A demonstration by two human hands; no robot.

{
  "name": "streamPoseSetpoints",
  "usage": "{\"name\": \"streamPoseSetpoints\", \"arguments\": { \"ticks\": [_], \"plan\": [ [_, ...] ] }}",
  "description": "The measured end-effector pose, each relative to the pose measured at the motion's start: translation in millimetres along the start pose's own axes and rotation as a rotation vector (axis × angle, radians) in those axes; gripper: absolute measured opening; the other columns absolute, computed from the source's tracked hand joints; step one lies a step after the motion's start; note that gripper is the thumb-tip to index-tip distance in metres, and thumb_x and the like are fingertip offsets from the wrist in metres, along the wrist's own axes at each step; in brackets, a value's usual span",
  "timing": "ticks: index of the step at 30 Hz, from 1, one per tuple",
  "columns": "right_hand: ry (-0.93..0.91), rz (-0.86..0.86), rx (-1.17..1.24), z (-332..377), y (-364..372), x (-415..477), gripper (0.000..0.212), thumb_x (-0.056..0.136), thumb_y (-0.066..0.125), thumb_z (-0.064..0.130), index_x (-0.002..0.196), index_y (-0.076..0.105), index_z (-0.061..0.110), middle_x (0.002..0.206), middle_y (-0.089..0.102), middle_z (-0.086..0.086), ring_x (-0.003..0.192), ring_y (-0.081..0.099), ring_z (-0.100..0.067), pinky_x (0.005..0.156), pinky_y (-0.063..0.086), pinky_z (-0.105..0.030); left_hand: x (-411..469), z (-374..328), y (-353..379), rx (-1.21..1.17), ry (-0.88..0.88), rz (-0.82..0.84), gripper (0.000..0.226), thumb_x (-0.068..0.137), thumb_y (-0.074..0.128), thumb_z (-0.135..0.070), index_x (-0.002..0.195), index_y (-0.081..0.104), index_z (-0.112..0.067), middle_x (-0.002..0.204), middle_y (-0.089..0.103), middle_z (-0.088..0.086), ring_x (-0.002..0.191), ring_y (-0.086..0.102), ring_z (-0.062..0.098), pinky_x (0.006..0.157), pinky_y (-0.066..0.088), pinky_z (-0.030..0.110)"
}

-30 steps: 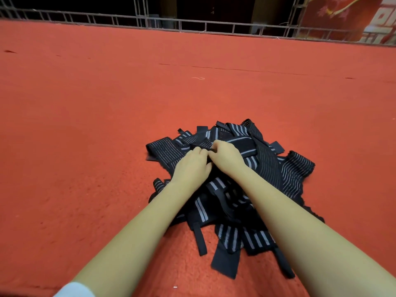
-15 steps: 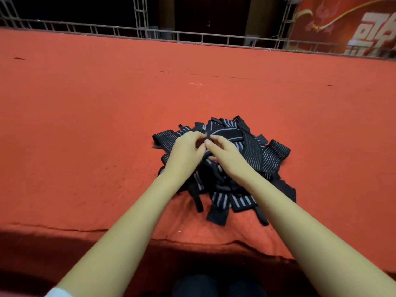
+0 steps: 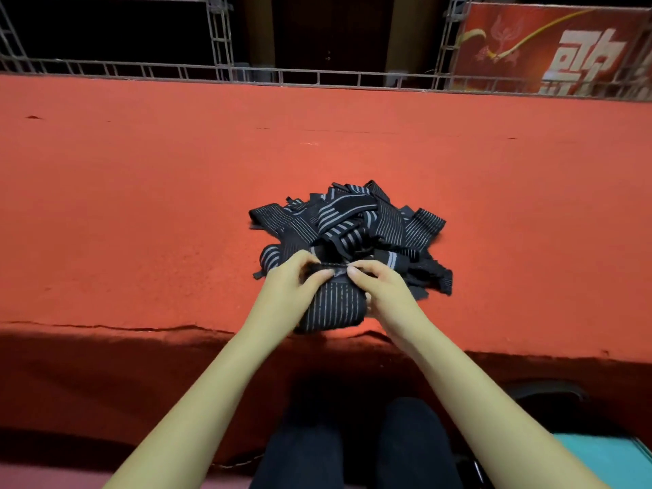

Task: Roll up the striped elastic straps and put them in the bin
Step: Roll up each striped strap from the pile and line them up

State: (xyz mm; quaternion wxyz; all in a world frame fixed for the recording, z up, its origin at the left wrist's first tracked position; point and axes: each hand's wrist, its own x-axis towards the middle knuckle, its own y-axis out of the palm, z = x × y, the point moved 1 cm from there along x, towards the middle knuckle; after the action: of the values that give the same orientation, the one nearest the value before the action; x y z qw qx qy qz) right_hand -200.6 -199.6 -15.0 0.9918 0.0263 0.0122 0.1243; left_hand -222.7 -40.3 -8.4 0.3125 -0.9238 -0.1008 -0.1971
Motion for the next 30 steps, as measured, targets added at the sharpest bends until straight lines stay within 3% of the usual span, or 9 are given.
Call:
{"name": "streamPoseSetpoints", "arguments": {
  "ticks": [2,5,8,13,17,21,25,30],
  "plan": [
    [0.037,0.024,0.033,-8.1,-1.7,-10.7,0.018,0.097,0.054,0.022,0.102,0.065,0.008,0.092,0.066,-0.009,0.077,0.062,-0.02,0.064,0.051,-0.027,-11.8,-1.2,8.0,-0.088,-0.048,-0.017,0.012,0.089,0.067,-0.022,0.081,0.058,-0.023,0.073,0.06,-0.015,0.071,0.055,-0.012,0.066,0.037,0.008],
    [0.033,0.021,0.058,-21.8,-1.6,-19.0,0.026,0.097,0.054,0.019,0.112,0.065,0.001,0.108,0.071,-0.016,0.1,0.067,-0.029,0.089,0.053,-0.041,-24.0,1.2,20.5,-0.178,-0.112,-0.04,0.012,0.089,0.066,-0.021,0.082,0.059,-0.025,0.079,0.065,-0.014,0.075,0.058,-0.008,0.067,0.039,0.007],
    [-0.002,-0.033,0.033,-32.8,-2.0,-23.5,0.023,0.098,0.053,0.016,0.112,0.066,0.003,0.11,0.07,-0.017,0.106,0.065,-0.033,0.096,0.051,-0.044,-33.0,7.1,29.6,-0.258,-0.172,-0.029,0.006,0.09,0.065,-0.021,0.086,0.062,-0.018,0.081,0.067,-0.01,0.069,0.059,-0.007,0.06,0.041,0.009],
    [-0.051,-0.091,0.008,-50.2,-0.8,-22.0,0.022,0.097,0.054,0.016,0.109,0.067,0.002,0.105,0.071,-0.014,0.099,0.067,-0.026,0.087,0.053,-0.034,-42.4,24.2,40.2,-0.466,-0.28,0.027,0.004,0.093,0.062,-0.016,0.095,0.065,-0.017,0.093,0.074,0.001,0.089,0.068,0.009,0.083,0.051,0.025],
    [-0.047,-0.066,0.021,-61.0,0.8,-17.2,0.02,0.097,0.054,0.016,0.107,0.066,0.004,0.1,0.073,-0.01,0.09,0.069,-0.018,0.078,0.055,-0.026,-41.6,36.3,45.0,-0.485,-0.308,-0.005,0.007,0.094,0.06,-0.016,0.089,0.065,-0.018,0.085,0.073,0.002,0.081,0.068,0.009,0.074,0.052,0.023],
    [-0.035,-0.07,0.019,-77.9,-1.6,-7.8,0.007,0.096,0.054,0.008,0.098,0.06,0.011,0.081,0.067,-0.003,0.073,0.064,-0.012,0.059,0.051,-0.019,-37.0,54.2,51.0,-0.458,-0.333,-0.008,0.009,0.095,0.059,-0.017,0.09,0.064,-0.011,0.078,0.069,0.001,0.071,0.063,0.004,0.065,0.047,0.018],
    [-0.015,-0.121,-0.015,-91.3,-7.8,-1.6,0.019,0.095,0.055,0.005,0.101,0.052,0.022,0.069,0.059,0.004,0.056,0.056,-0.003,0.048,0.046,-0.02,-33.5,67.3,57.8,-0.44,-0.357,-0.007,0.008,0.096,0.057,-0.016,0.092,0.064,-0.013,0.077,0.068,-0.003,0.068,0.061,0.001,0.064,0.046,0.016],
    [-0.105,-0.212,-0.114,-99.0,-13.7,7.5,0.025,0.092,0.057,0.004,0.095,0.046,0.025,0.086,0.055,-0.002,0.071,0.051,-0.011,0.057,0.04,-0.022,-22.5,71.9,68.6,-0.408,-0.376,0.028,0.008,0.095,0.059,-0.019,0.088,0.063,-0.017,0.081,0.068,-0.001,0.075,0.062,0.008,0.07,0.048,0.023]
  ]
}}
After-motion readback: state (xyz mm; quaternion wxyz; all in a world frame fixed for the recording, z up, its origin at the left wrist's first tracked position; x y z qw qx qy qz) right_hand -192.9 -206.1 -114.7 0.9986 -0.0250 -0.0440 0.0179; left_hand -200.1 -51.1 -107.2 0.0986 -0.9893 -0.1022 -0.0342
